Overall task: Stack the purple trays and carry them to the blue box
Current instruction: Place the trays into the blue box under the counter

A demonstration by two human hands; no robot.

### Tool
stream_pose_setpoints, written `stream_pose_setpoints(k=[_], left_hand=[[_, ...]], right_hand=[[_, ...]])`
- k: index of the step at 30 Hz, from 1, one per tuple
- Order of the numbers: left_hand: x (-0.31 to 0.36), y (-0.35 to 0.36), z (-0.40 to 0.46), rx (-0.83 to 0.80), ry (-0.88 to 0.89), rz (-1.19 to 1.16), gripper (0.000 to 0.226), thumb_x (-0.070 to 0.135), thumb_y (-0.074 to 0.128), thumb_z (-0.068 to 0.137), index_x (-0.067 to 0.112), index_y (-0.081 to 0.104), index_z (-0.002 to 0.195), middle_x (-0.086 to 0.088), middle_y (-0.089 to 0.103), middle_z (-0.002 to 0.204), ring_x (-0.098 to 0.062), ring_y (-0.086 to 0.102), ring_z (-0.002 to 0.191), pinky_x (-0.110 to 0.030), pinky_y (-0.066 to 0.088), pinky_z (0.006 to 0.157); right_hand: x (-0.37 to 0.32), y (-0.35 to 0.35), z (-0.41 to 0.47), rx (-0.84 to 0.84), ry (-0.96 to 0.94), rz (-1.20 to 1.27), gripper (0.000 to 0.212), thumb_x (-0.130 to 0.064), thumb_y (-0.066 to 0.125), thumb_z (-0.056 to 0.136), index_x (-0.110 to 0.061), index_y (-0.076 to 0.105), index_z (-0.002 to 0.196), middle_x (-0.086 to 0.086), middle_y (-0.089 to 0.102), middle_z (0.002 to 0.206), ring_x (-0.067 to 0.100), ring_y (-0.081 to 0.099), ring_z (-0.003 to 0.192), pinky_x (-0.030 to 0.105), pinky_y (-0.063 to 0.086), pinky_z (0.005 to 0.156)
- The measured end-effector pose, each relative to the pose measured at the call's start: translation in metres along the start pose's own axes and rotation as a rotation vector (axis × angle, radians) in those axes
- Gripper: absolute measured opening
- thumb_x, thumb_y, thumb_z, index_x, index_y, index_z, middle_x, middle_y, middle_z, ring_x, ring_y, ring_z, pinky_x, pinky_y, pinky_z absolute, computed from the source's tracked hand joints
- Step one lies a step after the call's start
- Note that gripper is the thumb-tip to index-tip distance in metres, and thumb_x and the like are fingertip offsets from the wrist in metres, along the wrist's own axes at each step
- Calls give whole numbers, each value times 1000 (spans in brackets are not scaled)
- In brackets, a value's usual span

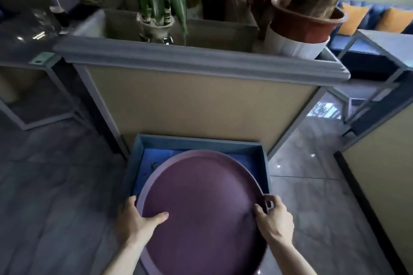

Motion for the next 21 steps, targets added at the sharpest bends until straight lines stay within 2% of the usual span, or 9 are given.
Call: stream_pose_setpoints(k=[10,16,21], left_hand=[[23,39,46,25,11,322,105,49,92,56,7,47,141,-17,53,135,-38,61,115,-43,50,78],[30,51,62,32,-2,453,94,54,90,57,9,55,132,-14,59,128,-34,58,118,-44,52,75],[26,62,66,25,-26,489,95,54,89,60,9,53,135,-13,60,130,-33,56,122,-43,53,76]], right_hand=[[5,57,56,-26,57,-108,45,-31,73,78,-26,54,118,13,72,99,36,63,96,36,48,78],[9,79,78,-48,80,-122,46,-28,77,74,-24,54,114,10,70,100,35,63,93,33,42,72],[16,89,86,-49,72,-170,54,-27,78,73,-22,53,121,12,69,106,37,63,100,36,45,79]])
Point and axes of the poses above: each hand's wrist, its own z-axis towards the middle knuckle, its own y-axis out of the palm, x = y × z, the point moved 10 cm from there along z, towards the middle knuckle
